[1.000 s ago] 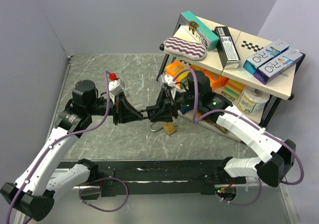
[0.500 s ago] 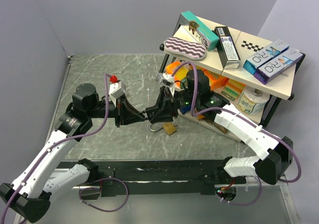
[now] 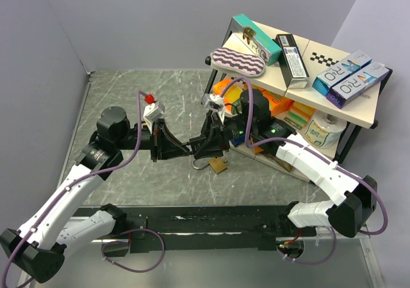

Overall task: Lock with the key
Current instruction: Lock the lock.

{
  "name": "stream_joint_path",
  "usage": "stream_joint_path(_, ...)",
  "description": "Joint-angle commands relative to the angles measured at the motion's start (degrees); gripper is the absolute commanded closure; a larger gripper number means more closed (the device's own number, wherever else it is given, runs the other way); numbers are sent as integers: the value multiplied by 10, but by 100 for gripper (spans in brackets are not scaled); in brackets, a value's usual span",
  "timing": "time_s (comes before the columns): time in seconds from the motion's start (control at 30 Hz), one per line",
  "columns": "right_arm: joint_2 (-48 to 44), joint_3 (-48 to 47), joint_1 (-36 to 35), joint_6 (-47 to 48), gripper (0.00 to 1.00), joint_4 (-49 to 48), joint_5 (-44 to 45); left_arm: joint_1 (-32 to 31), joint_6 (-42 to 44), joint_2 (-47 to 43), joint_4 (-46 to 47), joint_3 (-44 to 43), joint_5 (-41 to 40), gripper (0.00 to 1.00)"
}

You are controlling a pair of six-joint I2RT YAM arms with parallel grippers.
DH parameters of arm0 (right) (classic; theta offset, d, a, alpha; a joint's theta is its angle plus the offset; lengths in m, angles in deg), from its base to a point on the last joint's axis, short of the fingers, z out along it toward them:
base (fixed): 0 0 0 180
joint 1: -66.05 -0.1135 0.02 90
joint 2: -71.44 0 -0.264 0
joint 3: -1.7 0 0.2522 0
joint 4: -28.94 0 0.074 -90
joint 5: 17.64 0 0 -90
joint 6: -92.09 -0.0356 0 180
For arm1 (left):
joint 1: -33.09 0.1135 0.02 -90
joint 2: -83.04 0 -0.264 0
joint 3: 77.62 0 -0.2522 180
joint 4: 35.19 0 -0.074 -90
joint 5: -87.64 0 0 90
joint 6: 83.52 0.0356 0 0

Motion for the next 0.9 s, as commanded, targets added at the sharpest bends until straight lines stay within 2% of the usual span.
stream_joint_path(0.0,34,-4,-93,9,100,-82,44,-56,-46,53,212,-16,-55,99)
stream_joint_path(0.3,50,-18,-101,2,100,-108,39,-75,-53,69,231,-14,-81,99)
stream_joint_path(0.43,44,-22,-87,37,100,-58,27,-57,-21,53,179,-19,-77,99)
stream_joint_path(0.47,42,-21,-81,42,97,-48,26,-50,-11,41,150,-18,-64,99)
stream_joint_path(0.5,35,-18,-75,50,90,-21,26,-41,6,35,137,-17,-56,99)
stream_joint_path(0.53,30,-18,-62,68,69,-5,27,-19,15,27,120,-11,-42,99)
stream_joint_path(0.57,26,-19,-57,90,59,14,30,-8,28,13,82,-9,-30,99)
stream_joint_path(0.6,15,-20,-51,109,42,54,34,2,63,6,52,-8,-10,99)
stream_joint_path(0.67,2,-18,-39,158,30,89,51,29,117,-7,-4,-11,12,99)
stream_joint_path(0.7,-10,-15,-34,167,17,100,55,37,195,-8,-95,-20,22,99)
stream_joint_path(0.77,-23,-8,-21,185,12,127,57,62,279,-5,-176,-49,36,99)
stream_joint_path(0.8,-29,-8,-18,194,12,142,61,67,350,-1,-244,-59,41,99)
stream_joint_path(0.87,-32,-10,-8,220,12,176,63,78,378,3,-281,-78,45,99)
